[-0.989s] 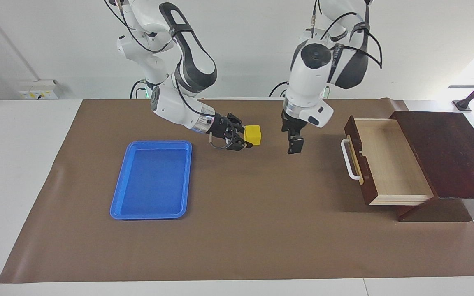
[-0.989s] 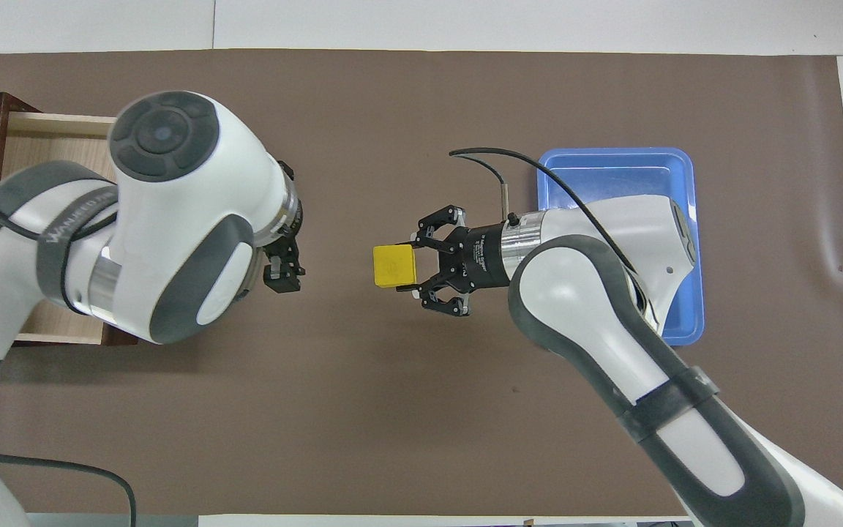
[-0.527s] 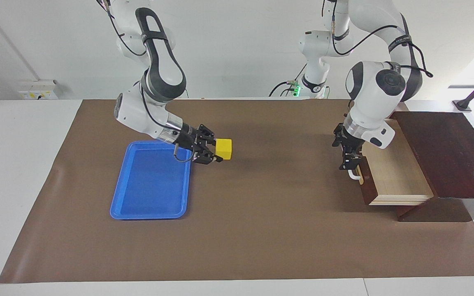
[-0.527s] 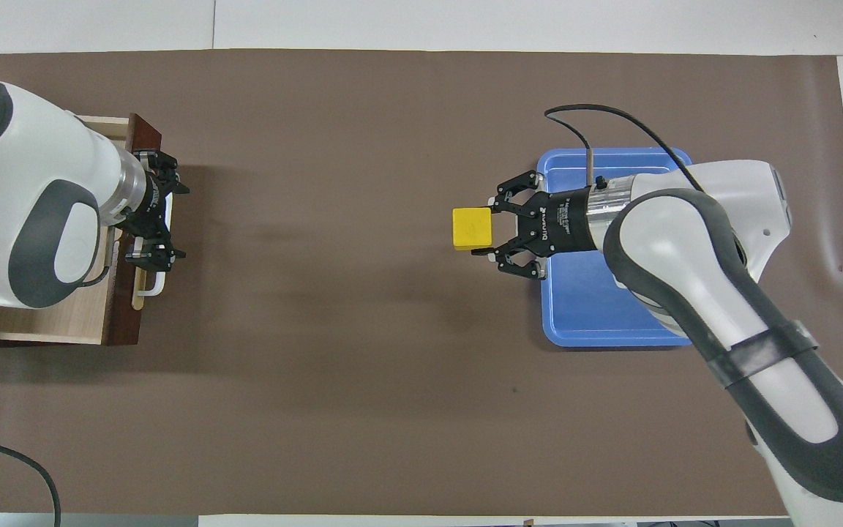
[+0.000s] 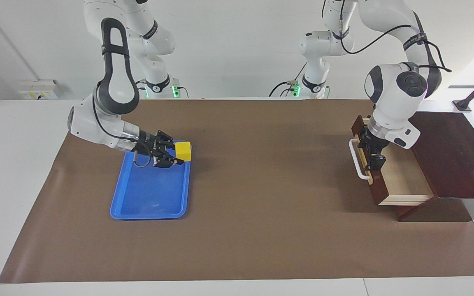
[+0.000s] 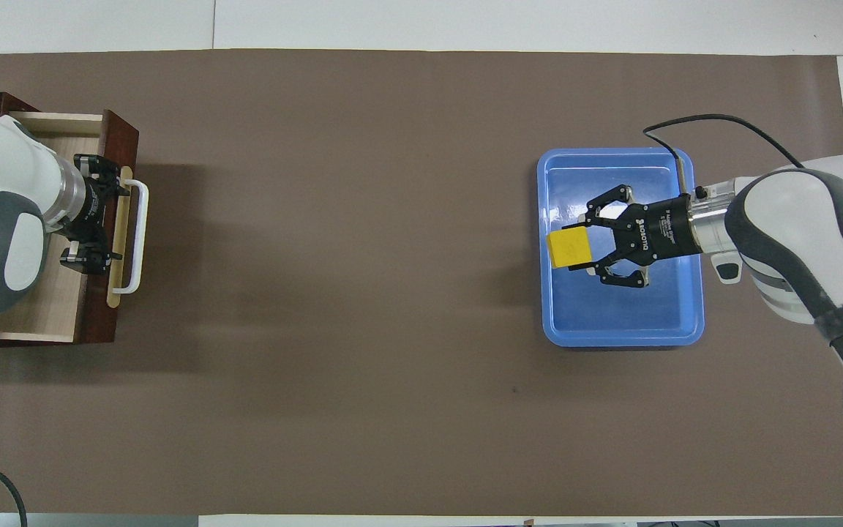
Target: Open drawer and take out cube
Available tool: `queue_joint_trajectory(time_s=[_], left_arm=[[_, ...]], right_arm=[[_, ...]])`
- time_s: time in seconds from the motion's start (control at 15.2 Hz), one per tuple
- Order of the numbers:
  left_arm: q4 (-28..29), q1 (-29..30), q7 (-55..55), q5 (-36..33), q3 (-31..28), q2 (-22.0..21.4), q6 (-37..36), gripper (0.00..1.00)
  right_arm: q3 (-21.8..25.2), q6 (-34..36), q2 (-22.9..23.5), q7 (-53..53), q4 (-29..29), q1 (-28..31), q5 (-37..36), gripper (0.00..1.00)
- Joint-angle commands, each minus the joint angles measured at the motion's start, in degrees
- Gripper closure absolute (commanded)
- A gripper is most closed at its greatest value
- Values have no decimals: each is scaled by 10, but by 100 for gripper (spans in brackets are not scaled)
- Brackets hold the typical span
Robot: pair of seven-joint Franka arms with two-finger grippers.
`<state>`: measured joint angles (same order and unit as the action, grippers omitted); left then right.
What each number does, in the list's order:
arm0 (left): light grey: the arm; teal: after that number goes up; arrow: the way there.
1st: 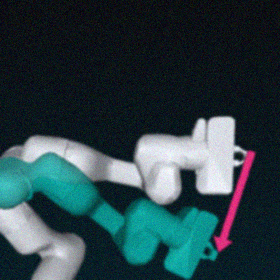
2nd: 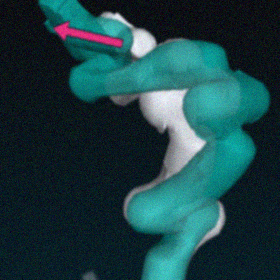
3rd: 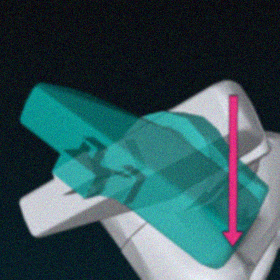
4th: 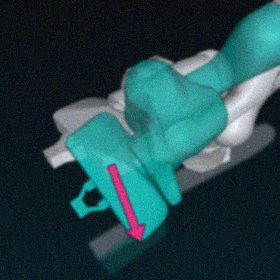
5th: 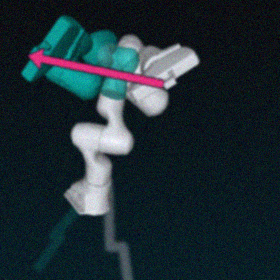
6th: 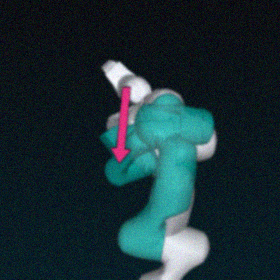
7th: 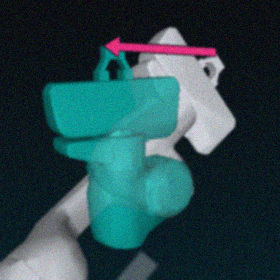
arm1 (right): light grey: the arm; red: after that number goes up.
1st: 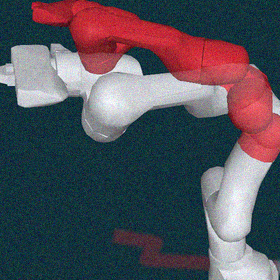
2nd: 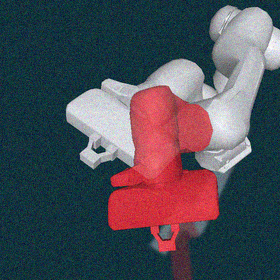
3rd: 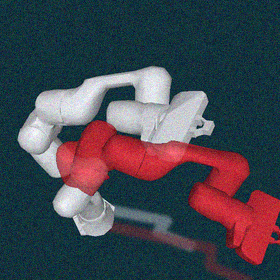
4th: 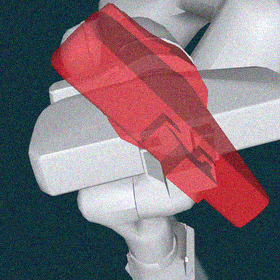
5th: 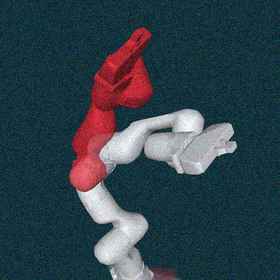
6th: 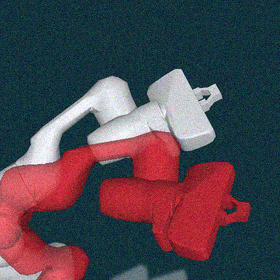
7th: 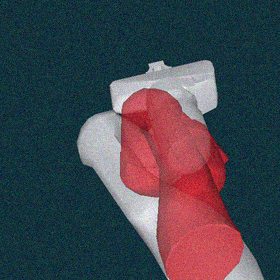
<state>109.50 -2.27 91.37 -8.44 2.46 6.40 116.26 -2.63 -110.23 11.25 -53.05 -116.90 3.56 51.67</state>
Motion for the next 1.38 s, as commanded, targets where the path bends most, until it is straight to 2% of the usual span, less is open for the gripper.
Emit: queue_joint_trajectory(time_s=[0.0, 0.4, 0.73, 0.92, 1.05, 1.32], left_arm=[[7, 40, -6, -40, 4, -7, 7, 0], [19, 113, -98, -51, 4, -10, 39, 0], [7, 104, -186, -38, 10, -7, 40, 0], [-16, 92, -201, -14, 16, -30, 13, 0], [-60, 74, -277, -5, 29, -38, -84, 0], [-168, 36, -530, 53, 32, -47, -297, 0]], right_arm=[[-7, 7, 3, 43, -25, 26, -26, 100], [-6, 1, 21, 109, -61, 43, -30, 100], [-6, -12, 27, 124, -77, 52, -30, 100], [-6, -20, 26, 124, -83, 54, -29, 100], [-7, -35, 26, 122, -91, 54, -25, 100], [-7, -43, 24, 122, -100, 51, -24, 100]])
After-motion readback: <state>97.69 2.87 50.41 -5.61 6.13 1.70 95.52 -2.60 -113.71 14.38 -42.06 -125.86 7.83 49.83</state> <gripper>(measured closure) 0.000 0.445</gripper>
